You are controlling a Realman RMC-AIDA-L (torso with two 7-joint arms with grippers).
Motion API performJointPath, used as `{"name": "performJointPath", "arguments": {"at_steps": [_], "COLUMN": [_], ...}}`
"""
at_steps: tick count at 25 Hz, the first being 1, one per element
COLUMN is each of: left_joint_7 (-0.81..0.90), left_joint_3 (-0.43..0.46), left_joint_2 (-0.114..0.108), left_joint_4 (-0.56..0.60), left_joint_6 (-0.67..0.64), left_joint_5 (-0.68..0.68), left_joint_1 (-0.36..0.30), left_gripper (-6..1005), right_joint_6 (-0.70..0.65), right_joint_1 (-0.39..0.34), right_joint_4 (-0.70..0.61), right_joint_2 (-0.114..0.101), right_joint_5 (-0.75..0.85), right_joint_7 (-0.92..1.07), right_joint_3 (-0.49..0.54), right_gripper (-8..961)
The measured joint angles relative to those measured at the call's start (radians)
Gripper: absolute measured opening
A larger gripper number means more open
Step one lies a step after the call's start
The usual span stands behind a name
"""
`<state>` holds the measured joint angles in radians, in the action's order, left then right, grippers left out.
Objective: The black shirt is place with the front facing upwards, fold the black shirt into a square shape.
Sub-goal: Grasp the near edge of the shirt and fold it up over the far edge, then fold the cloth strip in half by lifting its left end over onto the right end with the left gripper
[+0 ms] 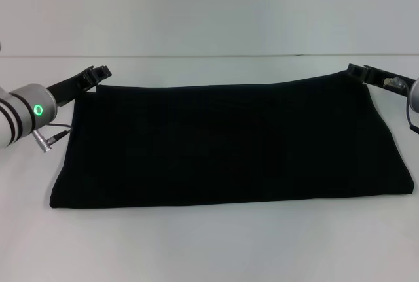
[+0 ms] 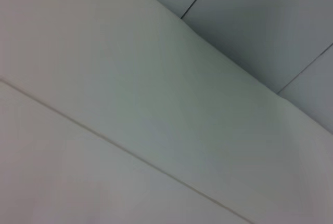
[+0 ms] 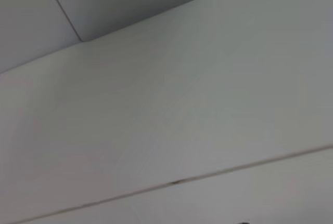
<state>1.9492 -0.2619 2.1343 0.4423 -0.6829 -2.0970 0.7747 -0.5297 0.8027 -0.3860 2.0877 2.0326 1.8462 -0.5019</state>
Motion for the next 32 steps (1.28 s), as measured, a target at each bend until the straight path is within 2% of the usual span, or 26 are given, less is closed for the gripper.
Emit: {"name": "performJointPath", "arguments": {"at_steps": [2,5,9,13,15,18,20,22,24,28,32], "left_joint_7": [-0.011,-0.015,-0.001,0.056,0.091,0.176,0.270,0.377,0.442,0.542,0.604], "left_joint_3": [0.001,0.001,0.004,-0.005,-0.029,-0.114,-0.172,-0.202,-0.203,-0.197,-0.193], "left_joint_2": [-0.006,-0.011,-0.046,-0.111,-0.147,-0.207,-0.240,-0.262,-0.266,-0.255,-0.250], "left_joint_4": [-0.009,-0.005,-0.016,-0.029,-0.031,-0.019,-0.004,0.025,0.066,0.152,0.165], "left_joint_6": [-0.008,-0.052,-0.216,-0.448,-0.566,-0.714,-0.771,-0.812,-0.860,-0.949,-0.965], "left_joint_5": [0.008,0.024,0.082,0.095,0.077,0.060,0.043,-0.002,-0.042,-0.081,-0.143], "left_joint_1": [-0.003,-0.019,-0.064,-0.116,-0.138,-0.179,-0.210,-0.239,-0.266,-0.324,-0.349], "left_gripper": [261,484,548,612,644,663,666,670,673,677,680], "right_joint_6": [-0.017,-0.051,-0.172,-0.432,-0.578,-0.782,-0.875,-0.917,-0.932,-0.936,-0.929], "right_joint_1": [-0.020,-0.043,-0.116,-0.188,-0.210,-0.235,-0.251,-0.265,-0.276,-0.299,-0.304], "right_joint_4": [-0.007,-0.019,-0.037,-0.037,-0.037,-0.038,-0.039,-0.039,-0.039,-0.034,-0.006], "right_joint_2": [-0.001,-0.004,-0.017,-0.041,-0.055,-0.073,-0.074,-0.060,-0.042,-0.007,0.000], "right_joint_5": [-0.033,-0.087,-0.262,-0.368,-0.353,-0.278,-0.221,-0.166,-0.118,-0.062,-0.050], "right_joint_7": [0.000,-0.001,-0.041,-0.215,-0.313,-0.485,-0.592,-0.680,-0.746,-0.853,-0.909], "right_joint_3": [0.002,0.006,0.008,0.005,-0.010,-0.058,-0.080,-0.089,-0.092,-0.094,-0.094], "right_gripper": [379,506,643,749,802,801,801,800,799,799,799]}}
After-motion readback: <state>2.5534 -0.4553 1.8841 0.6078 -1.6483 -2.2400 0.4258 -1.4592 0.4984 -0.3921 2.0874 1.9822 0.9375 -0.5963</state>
